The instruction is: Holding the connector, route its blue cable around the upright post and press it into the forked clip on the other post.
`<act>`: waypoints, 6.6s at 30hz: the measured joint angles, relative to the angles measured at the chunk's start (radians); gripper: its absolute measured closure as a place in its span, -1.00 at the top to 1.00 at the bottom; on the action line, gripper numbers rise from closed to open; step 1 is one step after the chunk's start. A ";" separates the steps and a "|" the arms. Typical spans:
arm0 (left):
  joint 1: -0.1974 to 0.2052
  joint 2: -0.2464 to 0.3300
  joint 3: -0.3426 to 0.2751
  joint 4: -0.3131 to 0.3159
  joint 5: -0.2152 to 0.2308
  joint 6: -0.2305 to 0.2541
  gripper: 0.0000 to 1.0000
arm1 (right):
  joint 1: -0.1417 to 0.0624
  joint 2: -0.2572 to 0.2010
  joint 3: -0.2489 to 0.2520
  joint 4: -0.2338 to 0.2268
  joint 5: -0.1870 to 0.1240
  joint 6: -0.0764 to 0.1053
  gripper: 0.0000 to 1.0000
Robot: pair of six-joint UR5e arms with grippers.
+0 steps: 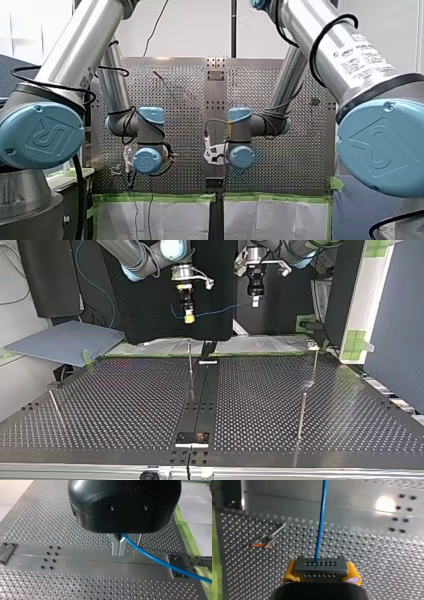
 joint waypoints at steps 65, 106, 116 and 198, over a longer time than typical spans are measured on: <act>0.169 0.328 0.240 -0.416 -0.050 -0.007 -1.00 | 0.014 -0.210 -0.371 0.322 -0.122 0.053 -1.00; 0.408 0.529 0.510 -0.701 0.136 -0.117 -1.00 | 0.003 -0.211 -0.627 0.427 -0.272 0.115 -1.00; 0.446 0.439 0.604 -0.715 0.172 -0.158 -1.00 | -0.001 -0.211 -0.649 0.429 -0.273 0.129 -1.00; 0.628 0.163 0.715 -0.659 0.573 -0.365 0.38 | -0.070 0.025 -0.753 0.520 -0.237 0.076 -1.00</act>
